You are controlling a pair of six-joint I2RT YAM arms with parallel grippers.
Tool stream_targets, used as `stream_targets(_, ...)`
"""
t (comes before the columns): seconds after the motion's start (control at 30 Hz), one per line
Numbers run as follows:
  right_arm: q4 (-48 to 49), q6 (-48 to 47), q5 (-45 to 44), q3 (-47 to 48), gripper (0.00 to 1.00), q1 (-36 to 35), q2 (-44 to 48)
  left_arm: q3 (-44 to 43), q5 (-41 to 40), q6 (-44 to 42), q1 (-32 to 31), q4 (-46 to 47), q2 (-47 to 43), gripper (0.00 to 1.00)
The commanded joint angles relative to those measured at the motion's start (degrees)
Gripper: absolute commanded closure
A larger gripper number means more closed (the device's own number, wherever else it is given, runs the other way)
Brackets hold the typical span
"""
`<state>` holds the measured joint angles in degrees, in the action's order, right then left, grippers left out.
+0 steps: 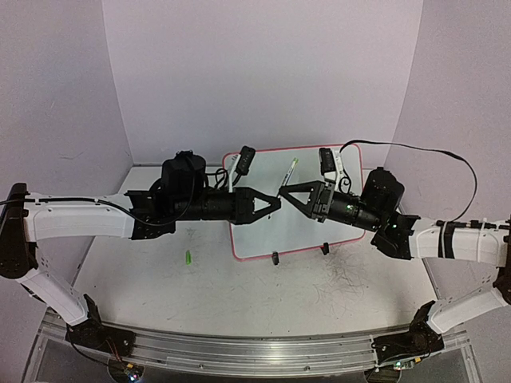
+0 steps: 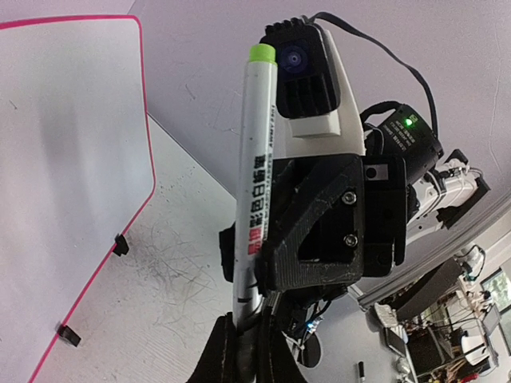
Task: Write a sentence on the whiteboard
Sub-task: Pass from the right arm to the left, then pass from the left arm to the right
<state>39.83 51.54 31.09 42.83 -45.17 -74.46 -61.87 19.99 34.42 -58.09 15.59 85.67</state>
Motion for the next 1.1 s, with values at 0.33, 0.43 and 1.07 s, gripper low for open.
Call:
stream_targets(0.33,-28.93,-16.61,-3.13,10.61,0.39,0.56,6.13,-5.36,-5.2,-30.06,1.03,-25.29,-2.96,1.0)
stream_targets(0.43,-33.78,-18.34,3.96,11.92,0.2,3.79,5.73,-4.86,-4.61,-34.37,1.05,-27.46,-5.36,1.0)
stream_targets(1.07,-44.53,-26.75,19.91,21.11,0.02,6.17,-3.09,-9.95,-0.55,-45.1,0.94,-40.32,-3.81,1.0)
